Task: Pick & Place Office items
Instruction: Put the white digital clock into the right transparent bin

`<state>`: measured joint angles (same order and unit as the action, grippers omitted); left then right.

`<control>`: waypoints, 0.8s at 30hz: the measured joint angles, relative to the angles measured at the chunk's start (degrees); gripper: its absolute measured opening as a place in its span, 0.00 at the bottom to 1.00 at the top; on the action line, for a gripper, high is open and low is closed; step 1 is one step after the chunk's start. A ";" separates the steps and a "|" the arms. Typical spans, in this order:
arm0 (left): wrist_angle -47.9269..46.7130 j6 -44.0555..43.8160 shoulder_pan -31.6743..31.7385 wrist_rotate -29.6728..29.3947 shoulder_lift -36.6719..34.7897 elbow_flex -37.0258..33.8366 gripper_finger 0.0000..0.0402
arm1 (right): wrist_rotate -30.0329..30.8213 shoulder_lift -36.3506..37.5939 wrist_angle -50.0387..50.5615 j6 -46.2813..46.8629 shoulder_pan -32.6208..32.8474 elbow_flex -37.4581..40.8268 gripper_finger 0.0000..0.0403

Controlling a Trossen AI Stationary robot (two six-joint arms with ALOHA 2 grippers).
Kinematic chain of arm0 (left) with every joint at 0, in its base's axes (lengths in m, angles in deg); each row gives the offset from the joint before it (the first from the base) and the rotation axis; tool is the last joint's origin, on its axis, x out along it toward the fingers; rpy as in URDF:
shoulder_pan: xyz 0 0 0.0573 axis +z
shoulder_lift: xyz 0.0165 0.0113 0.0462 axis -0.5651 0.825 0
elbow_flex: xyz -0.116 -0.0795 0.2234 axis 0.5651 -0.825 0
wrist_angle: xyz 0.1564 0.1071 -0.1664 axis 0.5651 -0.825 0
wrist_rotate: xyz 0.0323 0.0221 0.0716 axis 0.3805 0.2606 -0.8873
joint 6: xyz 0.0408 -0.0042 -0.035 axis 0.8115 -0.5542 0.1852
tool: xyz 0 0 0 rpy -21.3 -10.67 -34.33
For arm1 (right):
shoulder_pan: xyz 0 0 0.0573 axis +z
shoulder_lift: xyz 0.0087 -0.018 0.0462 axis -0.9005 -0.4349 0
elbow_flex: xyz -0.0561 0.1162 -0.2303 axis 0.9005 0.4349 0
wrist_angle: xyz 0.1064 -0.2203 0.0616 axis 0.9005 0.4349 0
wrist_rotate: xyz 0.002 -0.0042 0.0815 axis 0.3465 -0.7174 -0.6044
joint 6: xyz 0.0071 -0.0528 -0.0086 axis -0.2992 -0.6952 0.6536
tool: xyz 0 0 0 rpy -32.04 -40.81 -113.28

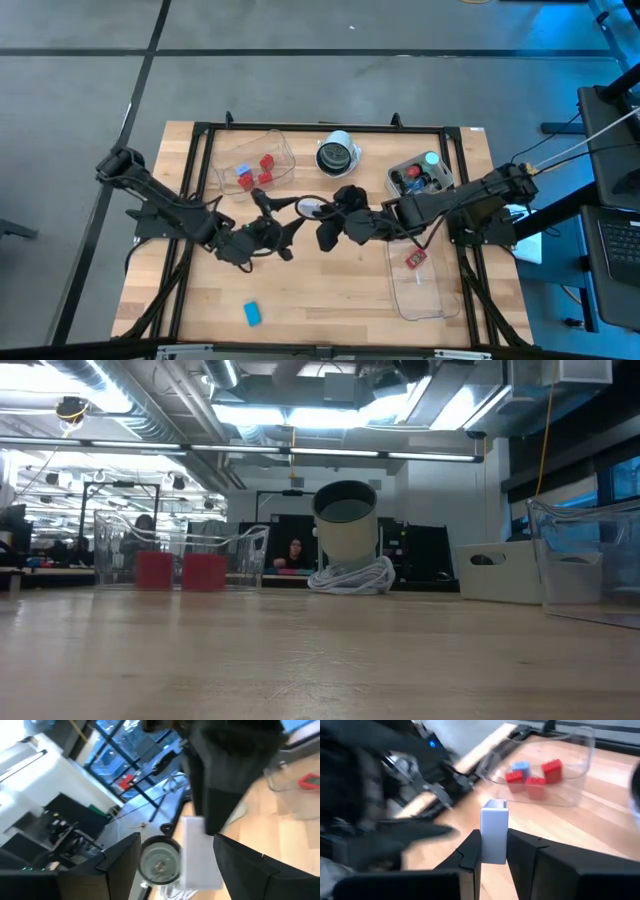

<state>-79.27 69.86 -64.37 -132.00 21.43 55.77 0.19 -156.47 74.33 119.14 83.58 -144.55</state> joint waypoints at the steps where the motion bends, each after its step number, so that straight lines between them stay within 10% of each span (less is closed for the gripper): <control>1: 0.00 0.01 -0.57 -1.18 -0.43 0.00 0.62 | -0.17 0.12 1.57 0.01 -0.33 0.00 0.16; 10: -12.75 -17.64 -5.90 -2.62 -5.14 0.02 0.62 | -9.21 4.65 25.38 13.29 -1.00 0.00 0.16; 24: -41.96 -50.12 -3.13 3.69 -7.04 0.00 0.57 | -23.66 4.67 45.67 45.83 15.97 -0.07 0.17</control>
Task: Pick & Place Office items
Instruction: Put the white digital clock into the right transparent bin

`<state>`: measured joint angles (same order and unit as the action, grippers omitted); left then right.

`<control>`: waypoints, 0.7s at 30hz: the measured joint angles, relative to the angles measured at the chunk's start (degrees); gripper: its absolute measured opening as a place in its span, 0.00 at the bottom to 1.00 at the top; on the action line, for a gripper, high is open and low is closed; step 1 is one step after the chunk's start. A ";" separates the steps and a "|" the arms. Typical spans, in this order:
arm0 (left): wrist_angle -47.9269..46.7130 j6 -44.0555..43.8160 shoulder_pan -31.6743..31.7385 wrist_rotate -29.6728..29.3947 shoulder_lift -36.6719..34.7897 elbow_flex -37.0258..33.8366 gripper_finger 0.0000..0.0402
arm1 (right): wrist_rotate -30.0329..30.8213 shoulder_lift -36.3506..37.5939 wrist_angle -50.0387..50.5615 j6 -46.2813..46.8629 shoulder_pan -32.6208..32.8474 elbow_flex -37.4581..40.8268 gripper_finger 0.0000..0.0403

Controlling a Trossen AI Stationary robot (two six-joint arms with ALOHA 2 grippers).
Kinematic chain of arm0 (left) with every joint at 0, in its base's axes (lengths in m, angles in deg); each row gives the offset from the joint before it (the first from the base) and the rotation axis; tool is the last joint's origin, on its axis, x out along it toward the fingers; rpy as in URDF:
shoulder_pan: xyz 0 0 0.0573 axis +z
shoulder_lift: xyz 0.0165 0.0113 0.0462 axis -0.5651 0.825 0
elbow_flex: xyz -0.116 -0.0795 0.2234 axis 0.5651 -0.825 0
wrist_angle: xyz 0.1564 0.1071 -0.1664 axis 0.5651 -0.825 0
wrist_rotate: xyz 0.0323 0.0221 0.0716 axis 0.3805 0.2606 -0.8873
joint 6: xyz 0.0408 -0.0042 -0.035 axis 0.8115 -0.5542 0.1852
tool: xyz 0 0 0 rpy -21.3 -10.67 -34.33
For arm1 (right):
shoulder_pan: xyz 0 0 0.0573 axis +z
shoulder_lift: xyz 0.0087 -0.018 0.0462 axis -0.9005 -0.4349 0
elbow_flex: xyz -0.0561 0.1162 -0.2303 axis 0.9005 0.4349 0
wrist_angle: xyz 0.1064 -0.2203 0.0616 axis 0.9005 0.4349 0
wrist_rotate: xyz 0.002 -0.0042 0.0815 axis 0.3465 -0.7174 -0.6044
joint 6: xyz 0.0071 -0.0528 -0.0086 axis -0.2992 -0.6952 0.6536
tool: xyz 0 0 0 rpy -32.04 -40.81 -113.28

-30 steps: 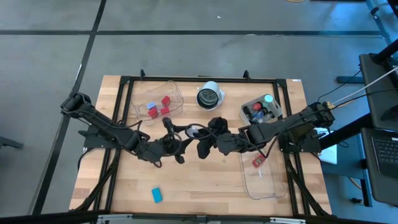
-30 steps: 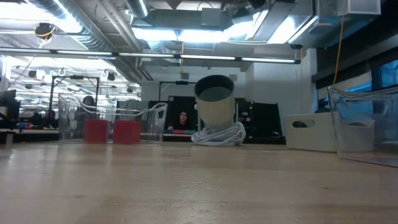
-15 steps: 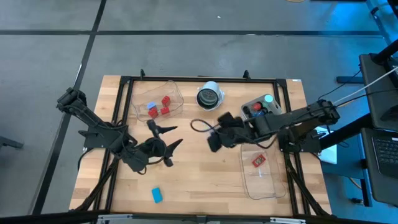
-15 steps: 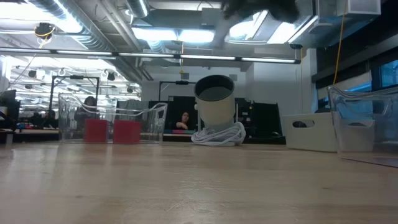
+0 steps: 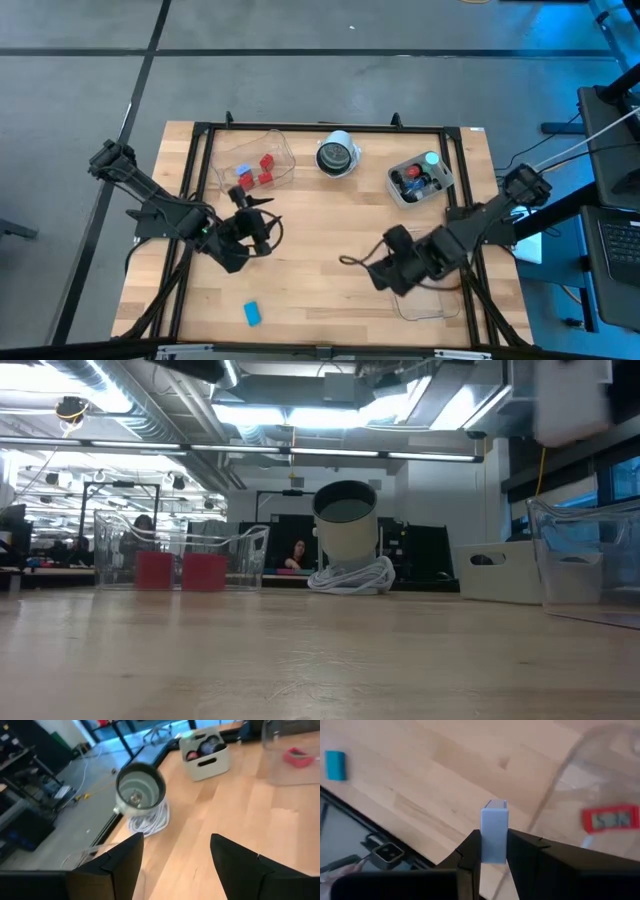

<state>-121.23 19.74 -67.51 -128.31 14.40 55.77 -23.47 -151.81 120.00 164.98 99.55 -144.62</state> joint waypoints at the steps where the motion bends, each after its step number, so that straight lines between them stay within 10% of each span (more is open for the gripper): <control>1: -0.90 -1.05 0.19 0.01 0.00 0.00 0.56 | -0.07 -0.14 0.73 1.51 1.11 0.02 0.17; 12: -2.30 -7.46 1.00 0.36 0.04 -5.08 0.54 | -1.36 -4.25 19.59 16.00 5.77 0.02 0.17; 21: -2.89 -8.78 1.02 1.02 0.04 -6.64 0.54 | -8.85 -7.01 15.77 16.15 5.88 8.39 0.17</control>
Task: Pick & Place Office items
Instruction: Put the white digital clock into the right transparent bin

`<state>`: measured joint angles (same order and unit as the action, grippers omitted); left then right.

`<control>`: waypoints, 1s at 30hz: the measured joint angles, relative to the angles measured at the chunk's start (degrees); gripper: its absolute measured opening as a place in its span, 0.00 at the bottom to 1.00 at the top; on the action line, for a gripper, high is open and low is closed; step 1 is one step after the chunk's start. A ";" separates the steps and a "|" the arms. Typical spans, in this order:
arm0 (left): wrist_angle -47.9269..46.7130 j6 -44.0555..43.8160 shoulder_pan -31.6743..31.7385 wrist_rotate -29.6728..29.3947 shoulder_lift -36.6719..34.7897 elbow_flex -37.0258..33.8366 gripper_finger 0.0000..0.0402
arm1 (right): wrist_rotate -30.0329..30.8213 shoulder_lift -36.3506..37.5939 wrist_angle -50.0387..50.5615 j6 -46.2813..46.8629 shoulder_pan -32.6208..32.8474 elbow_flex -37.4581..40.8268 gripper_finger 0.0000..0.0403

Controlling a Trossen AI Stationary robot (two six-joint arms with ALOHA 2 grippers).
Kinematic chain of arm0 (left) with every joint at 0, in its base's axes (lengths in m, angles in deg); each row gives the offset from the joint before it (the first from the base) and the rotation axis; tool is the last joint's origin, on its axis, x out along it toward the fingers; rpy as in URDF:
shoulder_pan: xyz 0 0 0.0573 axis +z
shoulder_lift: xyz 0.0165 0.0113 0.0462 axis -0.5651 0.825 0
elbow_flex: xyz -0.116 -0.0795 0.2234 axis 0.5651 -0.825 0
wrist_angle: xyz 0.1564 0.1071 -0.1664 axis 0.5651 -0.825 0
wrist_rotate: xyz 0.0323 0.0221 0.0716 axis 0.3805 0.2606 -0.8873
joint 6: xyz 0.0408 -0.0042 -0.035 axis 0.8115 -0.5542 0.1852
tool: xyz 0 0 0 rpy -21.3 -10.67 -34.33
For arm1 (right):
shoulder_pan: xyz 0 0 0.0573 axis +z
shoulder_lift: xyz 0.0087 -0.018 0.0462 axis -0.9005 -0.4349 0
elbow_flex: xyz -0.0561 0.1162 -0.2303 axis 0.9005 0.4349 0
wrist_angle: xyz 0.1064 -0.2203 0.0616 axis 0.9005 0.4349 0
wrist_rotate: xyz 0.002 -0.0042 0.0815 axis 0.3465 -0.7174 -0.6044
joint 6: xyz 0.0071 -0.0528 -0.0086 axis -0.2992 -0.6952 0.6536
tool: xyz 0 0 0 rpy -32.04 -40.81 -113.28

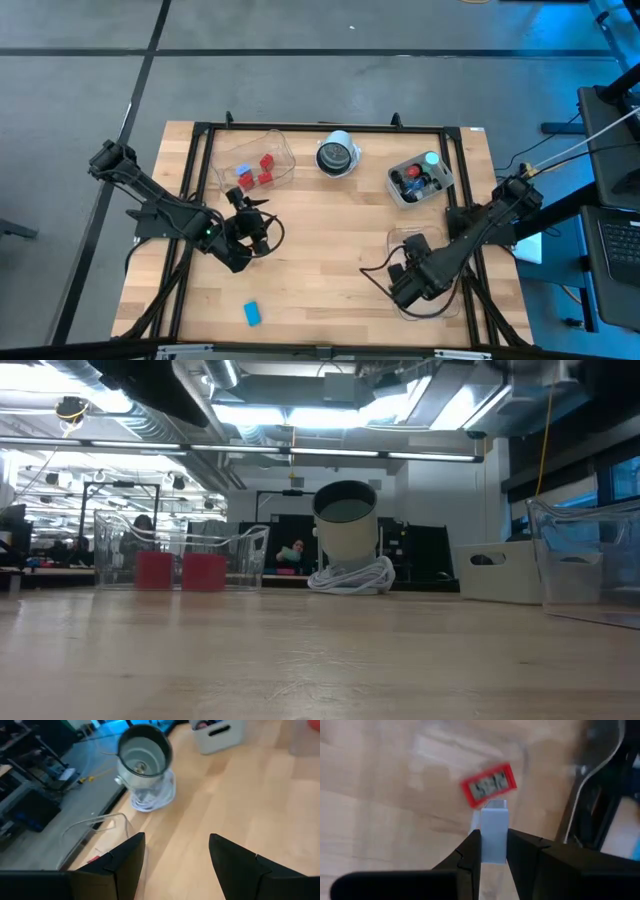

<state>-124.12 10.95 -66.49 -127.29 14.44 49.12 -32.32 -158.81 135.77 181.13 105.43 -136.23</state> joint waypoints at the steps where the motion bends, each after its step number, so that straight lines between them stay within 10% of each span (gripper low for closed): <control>1: 0.02 0.58 0.00 0.88 0.00 0.00 0.54 | -1.47 -0.01 -1.21 0.21 0.16 1.45 0.18; 30: 0.00 1.60 -0.04 5.38 0.00 0.00 0.53 | -4.43 0.02 -17.12 -0.73 0.22 10.38 0.22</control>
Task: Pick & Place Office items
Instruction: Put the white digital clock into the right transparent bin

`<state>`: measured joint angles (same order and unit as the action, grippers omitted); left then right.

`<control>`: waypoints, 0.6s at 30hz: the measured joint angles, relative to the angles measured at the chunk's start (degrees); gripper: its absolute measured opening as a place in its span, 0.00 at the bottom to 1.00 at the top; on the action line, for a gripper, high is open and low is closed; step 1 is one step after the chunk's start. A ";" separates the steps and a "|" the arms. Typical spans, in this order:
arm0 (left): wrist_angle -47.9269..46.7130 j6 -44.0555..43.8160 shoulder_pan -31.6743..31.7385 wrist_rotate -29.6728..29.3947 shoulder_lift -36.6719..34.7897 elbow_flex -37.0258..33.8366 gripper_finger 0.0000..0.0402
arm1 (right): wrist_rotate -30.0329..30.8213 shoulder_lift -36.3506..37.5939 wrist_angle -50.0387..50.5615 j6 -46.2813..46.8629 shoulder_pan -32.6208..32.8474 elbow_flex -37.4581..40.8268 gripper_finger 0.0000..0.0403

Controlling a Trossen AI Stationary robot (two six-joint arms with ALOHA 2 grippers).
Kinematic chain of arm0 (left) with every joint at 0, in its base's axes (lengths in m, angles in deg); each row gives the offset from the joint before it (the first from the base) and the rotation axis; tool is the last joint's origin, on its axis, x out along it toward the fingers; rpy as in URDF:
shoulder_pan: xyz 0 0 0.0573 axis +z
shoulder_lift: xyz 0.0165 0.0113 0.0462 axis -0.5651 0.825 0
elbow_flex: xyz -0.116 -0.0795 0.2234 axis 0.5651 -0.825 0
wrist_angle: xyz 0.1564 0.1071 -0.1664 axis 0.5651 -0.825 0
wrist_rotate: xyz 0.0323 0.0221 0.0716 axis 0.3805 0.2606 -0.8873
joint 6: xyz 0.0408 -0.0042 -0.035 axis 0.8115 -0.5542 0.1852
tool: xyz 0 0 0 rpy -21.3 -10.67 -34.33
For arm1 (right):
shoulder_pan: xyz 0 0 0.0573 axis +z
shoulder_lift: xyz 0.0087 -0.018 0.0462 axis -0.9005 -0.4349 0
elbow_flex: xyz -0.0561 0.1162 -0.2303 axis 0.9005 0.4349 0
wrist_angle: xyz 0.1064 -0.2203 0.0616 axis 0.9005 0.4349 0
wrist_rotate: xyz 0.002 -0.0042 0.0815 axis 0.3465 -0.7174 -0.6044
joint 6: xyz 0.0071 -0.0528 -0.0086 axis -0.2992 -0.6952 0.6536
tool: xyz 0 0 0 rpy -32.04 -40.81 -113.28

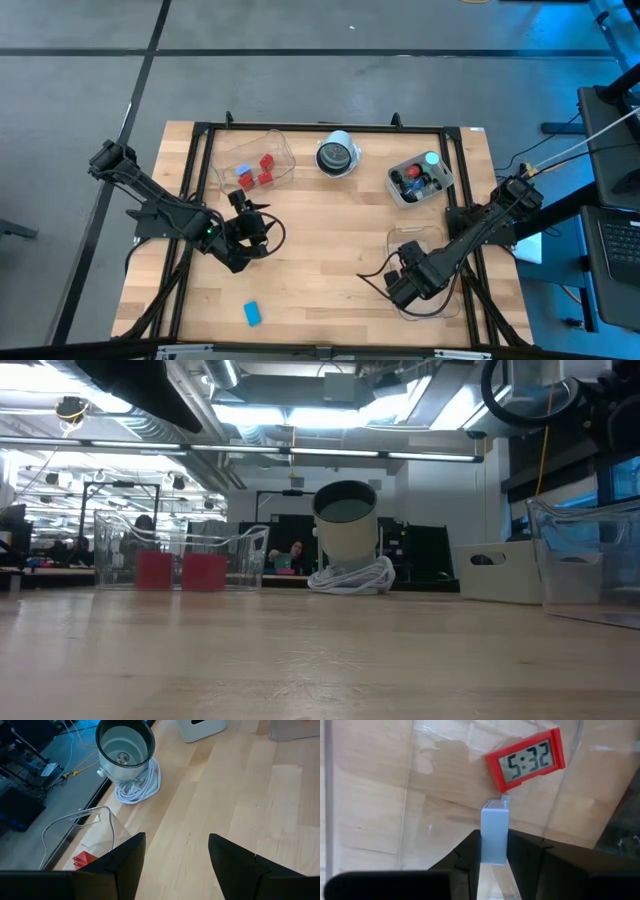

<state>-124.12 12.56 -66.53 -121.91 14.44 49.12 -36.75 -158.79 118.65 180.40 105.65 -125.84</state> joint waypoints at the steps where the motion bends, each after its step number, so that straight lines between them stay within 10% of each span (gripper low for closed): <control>1: 0.00 0.00 0.00 0.00 0.00 0.00 0.53 | 0.42 0.00 -0.02 -0.01 0.00 0.00 0.22; 18: -0.20 1.51 0.00 1.76 0.00 0.00 0.53 | 6.12 0.02 -0.04 -0.86 -0.01 0.00 0.24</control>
<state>-124.32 14.07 -66.53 -120.16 14.44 49.12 -30.63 -158.77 118.61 179.54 105.64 -125.84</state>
